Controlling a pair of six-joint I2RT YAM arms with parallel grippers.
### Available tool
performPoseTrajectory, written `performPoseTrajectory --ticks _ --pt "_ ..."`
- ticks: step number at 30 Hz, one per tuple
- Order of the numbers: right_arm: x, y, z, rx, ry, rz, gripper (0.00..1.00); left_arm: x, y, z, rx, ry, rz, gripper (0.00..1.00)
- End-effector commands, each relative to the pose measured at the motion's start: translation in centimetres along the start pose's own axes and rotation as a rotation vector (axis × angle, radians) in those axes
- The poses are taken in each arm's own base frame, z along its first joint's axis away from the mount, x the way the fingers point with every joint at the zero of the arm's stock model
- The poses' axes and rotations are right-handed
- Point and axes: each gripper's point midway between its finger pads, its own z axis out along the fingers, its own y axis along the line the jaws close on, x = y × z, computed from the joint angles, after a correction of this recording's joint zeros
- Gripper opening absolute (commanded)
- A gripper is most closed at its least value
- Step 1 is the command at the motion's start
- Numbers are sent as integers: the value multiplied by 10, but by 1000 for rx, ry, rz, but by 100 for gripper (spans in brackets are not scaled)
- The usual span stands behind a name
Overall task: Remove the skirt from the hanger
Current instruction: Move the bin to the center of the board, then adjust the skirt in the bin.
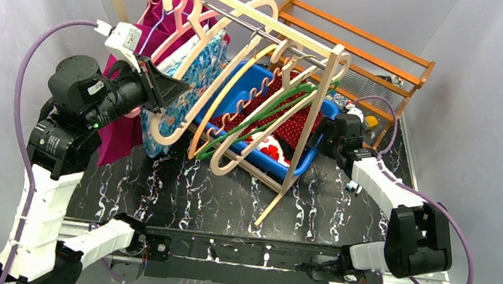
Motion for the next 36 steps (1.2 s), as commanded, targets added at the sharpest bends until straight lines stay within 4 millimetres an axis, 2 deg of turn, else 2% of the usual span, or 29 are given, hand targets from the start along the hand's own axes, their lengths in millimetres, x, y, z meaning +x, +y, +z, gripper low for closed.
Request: performPoseTrajectory --ticks 1,4,6,9,11,13,16,22,25,27,28,32,34,36 --pt "-49 3 -47 -11 -105 -88 81 -13 -7 0 35 -48 22 0" --pt "-71 19 -71 -85 -183 -127 83 -14 -6 1 29 -51 23 0" --pt "-82 36 -78 -162 -211 -159 81 -14 -6 2 31 -49 23 0" --pt "-93 65 -80 -299 -229 -179 72 -14 -7 2 37 -54 18 0" --pt "-95 85 -76 -395 -223 -143 61 -13 -8 3 40 -51 10 0" --pt "-94 97 -67 -456 -211 -63 56 -14 -9 1 45 -55 5 0" --pt "-84 92 -35 -405 -178 81 52 -17 -12 0 53 -60 0 0" --pt "-55 132 17 -388 -142 162 50 -18 -14 -1 55 -59 -11 0" --pt "-25 159 39 -436 -56 154 50 -16 -10 -1 39 -56 -12 0" --pt "-6 162 52 -416 -21 112 50 -15 -8 -2 25 -54 -8 0" --pt "4 157 58 -403 -8 102 51 -14 -7 -2 18 -50 -7 0" --pt "33 139 62 -442 59 111 53 -10 -4 0 8 -35 -10 0" --pt "30 138 51 -464 69 93 54 -8 -1 3 4 -27 -9 0" --pt "14 138 32 -491 49 64 57 -9 2 8 -10 -16 -3 0"
